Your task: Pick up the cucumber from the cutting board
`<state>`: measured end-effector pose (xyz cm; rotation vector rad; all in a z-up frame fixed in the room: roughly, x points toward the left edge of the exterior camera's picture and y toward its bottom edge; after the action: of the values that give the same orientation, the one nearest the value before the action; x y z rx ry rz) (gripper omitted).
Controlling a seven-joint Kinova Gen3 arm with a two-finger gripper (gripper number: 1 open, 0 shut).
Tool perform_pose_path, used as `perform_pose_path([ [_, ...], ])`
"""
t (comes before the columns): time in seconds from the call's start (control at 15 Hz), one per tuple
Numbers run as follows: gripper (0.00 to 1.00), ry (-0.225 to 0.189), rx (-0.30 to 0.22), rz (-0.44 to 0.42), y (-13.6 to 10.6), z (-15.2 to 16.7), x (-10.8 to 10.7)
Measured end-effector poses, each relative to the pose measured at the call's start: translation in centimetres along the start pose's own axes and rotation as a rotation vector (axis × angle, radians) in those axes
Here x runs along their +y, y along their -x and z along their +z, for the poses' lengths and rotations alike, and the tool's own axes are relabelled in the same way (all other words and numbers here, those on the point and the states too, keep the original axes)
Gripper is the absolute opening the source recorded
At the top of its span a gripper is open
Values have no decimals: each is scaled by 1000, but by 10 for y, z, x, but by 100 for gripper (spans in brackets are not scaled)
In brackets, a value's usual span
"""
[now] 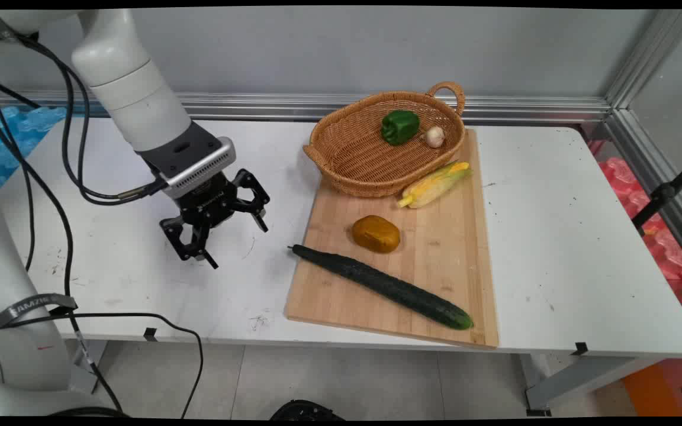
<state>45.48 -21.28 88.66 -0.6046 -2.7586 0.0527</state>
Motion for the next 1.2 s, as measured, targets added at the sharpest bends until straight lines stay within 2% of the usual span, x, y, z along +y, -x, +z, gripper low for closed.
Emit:
perform_pose_path([
  [0.33,100,-33,24,-70,-13,9,-14],
  [0.73,100,-74,77,-163,-44,33,-46],
  [1.2,100,-94,109,-252,-79,83,-83],
])
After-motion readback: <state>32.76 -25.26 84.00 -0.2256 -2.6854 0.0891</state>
